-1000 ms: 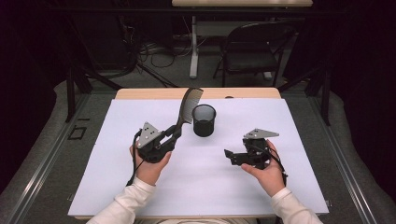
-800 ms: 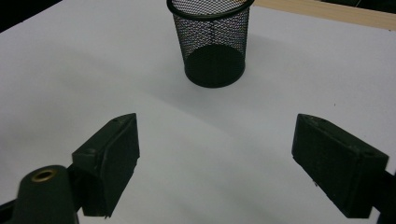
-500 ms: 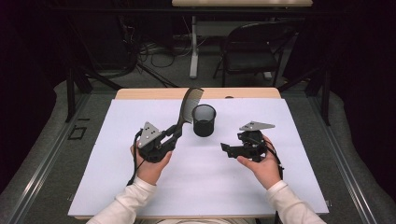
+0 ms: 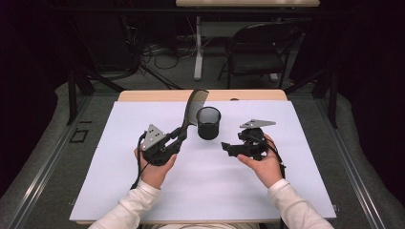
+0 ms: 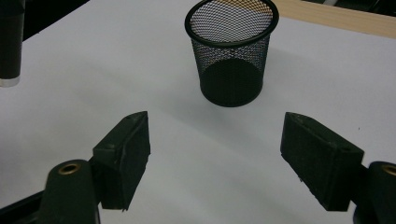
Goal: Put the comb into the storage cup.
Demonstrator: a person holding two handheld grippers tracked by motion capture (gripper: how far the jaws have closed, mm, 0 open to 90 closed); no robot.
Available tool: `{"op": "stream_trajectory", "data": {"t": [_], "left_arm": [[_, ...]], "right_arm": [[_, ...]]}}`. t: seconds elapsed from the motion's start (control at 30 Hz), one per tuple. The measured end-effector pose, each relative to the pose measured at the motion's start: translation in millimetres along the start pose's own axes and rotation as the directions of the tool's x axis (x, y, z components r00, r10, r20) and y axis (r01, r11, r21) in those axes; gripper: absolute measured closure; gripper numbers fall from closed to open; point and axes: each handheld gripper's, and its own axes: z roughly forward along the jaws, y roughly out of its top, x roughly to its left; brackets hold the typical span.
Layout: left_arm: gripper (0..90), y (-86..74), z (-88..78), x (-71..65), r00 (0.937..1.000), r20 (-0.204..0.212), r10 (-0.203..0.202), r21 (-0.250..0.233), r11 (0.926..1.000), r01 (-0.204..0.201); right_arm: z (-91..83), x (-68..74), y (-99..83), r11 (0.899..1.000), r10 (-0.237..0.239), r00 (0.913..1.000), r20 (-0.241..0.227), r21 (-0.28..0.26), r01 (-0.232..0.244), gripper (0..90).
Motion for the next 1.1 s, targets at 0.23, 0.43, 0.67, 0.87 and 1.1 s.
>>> {"op": "stream_trajectory", "data": {"t": [0.23,0.43,0.67,0.87,1.1], "left_arm": [[72.5,-0.1,0.6,0.1,1.0,0.001,-0.002,-0.004,1.0,0.002],[72.5,-0.1,0.8,0.4,1.0,-0.002,-0.001,-0.007,1.0,0.001],[72.5,-0.3,1.2,0.0,1.0,-0.002,0.001,-0.01,1.0,-0.001],[72.5,-0.7,2.7,-0.1,1.0,-0.001,0.002,-0.009,1.0,-0.002],[72.5,-0.1,1.9,-0.7,1.0,0.003,0.006,-0.016,0.9998,-0.006]], "right_arm": [[1.3,2.7,7.6,1.0,-0.01,0.9999,-0.006,-0.014,0.01,27.4],[3.5,5.5,13.0,1.0,-0.017,0.9998,-0.006,-0.005,0.017,27.9],[3.8,6.8,22.2,1.0,0.005,0.9999,-0.011,-0.012,-0.005,29.9],[4.0,7.6,29.4,0.999,0.025,0.9994,-0.023,-0.047,-0.026,31.1],[2.7,5.7,33.2,0.993,0.064,0.9963,-0.057,-0.094,-0.069,32.1]]}}
